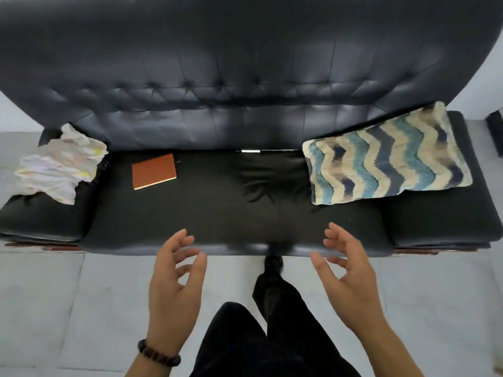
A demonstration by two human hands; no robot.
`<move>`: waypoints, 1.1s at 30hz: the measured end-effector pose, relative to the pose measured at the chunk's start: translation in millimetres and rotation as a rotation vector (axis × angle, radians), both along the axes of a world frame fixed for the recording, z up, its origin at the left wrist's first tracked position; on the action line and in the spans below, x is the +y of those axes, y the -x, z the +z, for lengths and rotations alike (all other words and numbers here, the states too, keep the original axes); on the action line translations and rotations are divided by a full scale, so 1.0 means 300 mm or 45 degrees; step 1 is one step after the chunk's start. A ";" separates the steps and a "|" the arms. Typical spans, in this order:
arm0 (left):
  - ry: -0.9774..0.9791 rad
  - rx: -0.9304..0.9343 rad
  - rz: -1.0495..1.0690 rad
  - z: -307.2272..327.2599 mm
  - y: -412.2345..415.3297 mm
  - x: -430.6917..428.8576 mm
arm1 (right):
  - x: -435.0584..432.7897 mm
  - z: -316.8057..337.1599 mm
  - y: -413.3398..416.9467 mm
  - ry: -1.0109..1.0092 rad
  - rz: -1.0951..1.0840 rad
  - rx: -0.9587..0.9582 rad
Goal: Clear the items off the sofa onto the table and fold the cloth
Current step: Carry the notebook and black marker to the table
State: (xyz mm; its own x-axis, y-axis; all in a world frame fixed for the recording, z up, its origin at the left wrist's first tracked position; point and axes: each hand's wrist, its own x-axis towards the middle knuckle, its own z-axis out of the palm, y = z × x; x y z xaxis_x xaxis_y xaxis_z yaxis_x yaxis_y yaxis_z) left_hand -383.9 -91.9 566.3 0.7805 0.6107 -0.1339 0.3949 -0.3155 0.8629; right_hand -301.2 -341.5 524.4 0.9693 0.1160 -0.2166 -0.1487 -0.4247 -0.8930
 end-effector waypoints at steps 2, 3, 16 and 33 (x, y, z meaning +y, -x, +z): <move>0.006 0.017 -0.014 -0.019 -0.128 0.035 | 0.041 -0.018 -0.125 0.001 0.024 0.007; 0.008 0.032 -0.026 -0.031 -0.187 0.051 | 0.059 -0.030 -0.182 0.004 0.029 0.021; 0.148 0.159 -0.188 -0.836 -0.835 0.237 | 0.354 -0.799 -0.709 0.040 -0.040 0.186; -0.820 0.714 -0.387 -2.018 -1.020 0.664 | 1.009 -1.864 -1.394 0.763 0.749 -0.094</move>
